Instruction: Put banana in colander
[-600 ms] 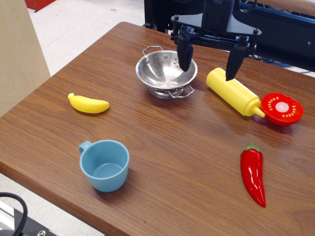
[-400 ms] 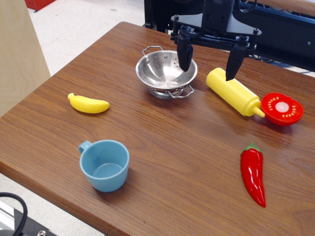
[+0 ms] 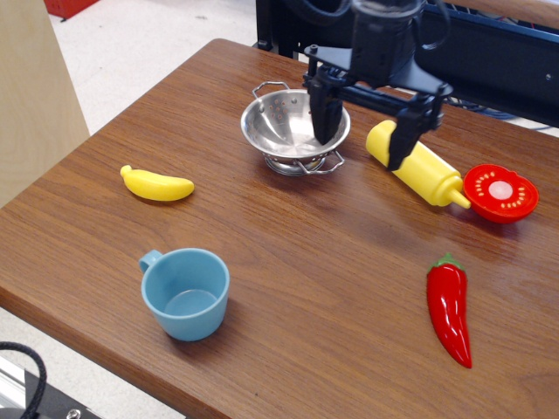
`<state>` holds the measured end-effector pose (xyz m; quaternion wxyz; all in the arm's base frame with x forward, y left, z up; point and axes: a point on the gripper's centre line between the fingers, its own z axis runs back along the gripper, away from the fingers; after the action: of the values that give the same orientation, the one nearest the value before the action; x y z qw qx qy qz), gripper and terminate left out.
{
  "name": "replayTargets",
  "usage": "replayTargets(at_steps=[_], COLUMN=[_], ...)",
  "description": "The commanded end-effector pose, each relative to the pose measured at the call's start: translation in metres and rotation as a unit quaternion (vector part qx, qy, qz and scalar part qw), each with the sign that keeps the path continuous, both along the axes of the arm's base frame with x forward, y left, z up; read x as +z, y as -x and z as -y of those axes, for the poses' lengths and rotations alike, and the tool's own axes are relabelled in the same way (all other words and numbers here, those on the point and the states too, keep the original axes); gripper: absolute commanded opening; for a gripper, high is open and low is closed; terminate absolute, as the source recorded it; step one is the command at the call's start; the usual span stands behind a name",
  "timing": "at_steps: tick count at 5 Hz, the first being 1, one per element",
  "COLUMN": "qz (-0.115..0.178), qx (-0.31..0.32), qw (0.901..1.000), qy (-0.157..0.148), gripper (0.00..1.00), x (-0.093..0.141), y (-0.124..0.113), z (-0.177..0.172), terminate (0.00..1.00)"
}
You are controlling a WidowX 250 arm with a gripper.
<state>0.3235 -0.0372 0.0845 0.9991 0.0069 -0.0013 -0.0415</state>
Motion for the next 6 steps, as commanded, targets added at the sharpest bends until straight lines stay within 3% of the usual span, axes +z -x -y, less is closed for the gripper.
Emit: replayTargets(at_steps=[1, 2, 3, 4, 5, 6], qz=[0.0, -0.018, -0.019, -0.019, -0.026, -0.01], qx=[-0.231, -0.351, -0.465, -0.572, -0.612, -0.613], qw=[0.9724, 0.9356, 0.8841, 0.8192, 0.7874, 0.7851], qy=[-0.031, -0.03, -0.04, -0.04, -0.066, -0.091], gripper=[1.0, 1.0, 1.0, 1.0, 1.0, 1.0], x=[0.015, 0.011, 0.007, -0.003, -0.018, -0.039], y=[0.006, 0.01, 0.024, 0.026, 0.032, 0.026], z=[-0.042, -0.068, -0.099, -0.121, -0.135, -0.14], terminate=[0.0, 0.0, 0.0, 0.0, 0.0, 0.0])
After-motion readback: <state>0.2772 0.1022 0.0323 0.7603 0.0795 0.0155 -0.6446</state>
